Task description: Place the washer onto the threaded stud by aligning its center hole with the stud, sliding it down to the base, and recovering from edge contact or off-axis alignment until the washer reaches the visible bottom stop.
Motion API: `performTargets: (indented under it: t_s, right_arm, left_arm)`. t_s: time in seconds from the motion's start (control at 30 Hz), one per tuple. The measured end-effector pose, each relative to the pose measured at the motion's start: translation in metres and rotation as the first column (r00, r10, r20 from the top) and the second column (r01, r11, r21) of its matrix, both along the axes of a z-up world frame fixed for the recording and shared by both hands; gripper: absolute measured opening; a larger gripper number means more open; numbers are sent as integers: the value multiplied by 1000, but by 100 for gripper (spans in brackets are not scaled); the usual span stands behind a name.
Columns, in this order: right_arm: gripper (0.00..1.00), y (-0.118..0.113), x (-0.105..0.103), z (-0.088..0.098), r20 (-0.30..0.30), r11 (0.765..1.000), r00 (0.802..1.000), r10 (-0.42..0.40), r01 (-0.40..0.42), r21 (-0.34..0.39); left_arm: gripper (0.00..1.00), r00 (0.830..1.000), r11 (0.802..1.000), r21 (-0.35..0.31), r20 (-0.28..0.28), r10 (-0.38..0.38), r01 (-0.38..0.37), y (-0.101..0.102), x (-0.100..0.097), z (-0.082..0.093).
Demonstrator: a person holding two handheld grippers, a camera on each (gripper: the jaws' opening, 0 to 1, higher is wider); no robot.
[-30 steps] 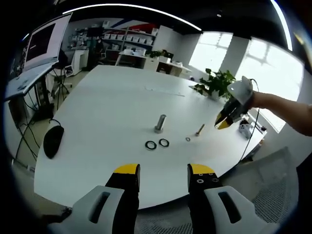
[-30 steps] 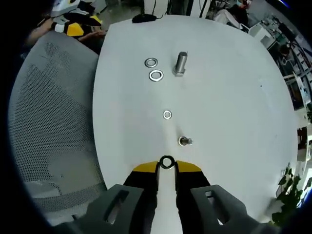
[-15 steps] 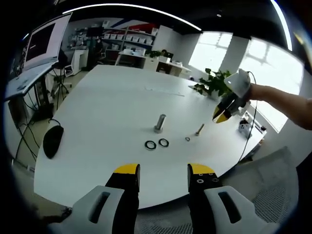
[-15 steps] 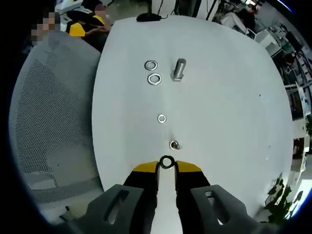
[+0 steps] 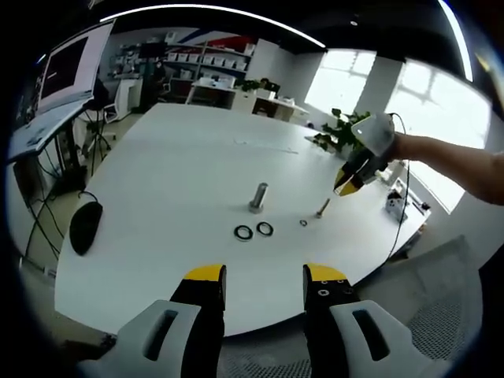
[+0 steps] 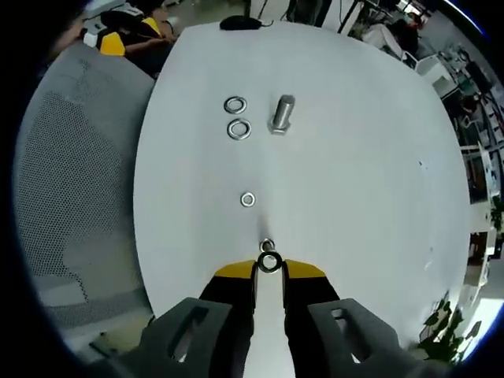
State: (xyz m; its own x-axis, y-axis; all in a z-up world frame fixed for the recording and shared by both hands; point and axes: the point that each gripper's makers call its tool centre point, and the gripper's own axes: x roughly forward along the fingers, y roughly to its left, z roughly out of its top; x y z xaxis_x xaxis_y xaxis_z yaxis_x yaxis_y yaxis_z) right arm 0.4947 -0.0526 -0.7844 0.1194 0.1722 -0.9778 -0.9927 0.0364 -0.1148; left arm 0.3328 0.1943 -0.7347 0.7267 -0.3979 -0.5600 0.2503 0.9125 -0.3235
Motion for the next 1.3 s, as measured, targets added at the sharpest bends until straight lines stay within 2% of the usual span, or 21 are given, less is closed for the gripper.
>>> performTargets:
  t_s: [0.13,0.43,0.8,1.3]
  right_arm:
    - [14,-2,3,-7,-8,1000,1000,-27,27,-9]
    - [14,-2,4,-16,-26,999,999,-35,34,-14]
    - [14,-3,6,-24,-44,999,998,-33,32,-31]
    - [14,-3,3,-46,-70,997,997,-16,11,-72]
  left_arm:
    - [37,1000,1000,-1,2,1,-1,0,0,1]
    - [37,1000,1000,-1,1,-2,2,0,1,0]
    - [37,1000,1000,-6,-1,5,-5,0,0,0]
    - [37,1000,1000,-2,-3,1,-1,0,0,0]
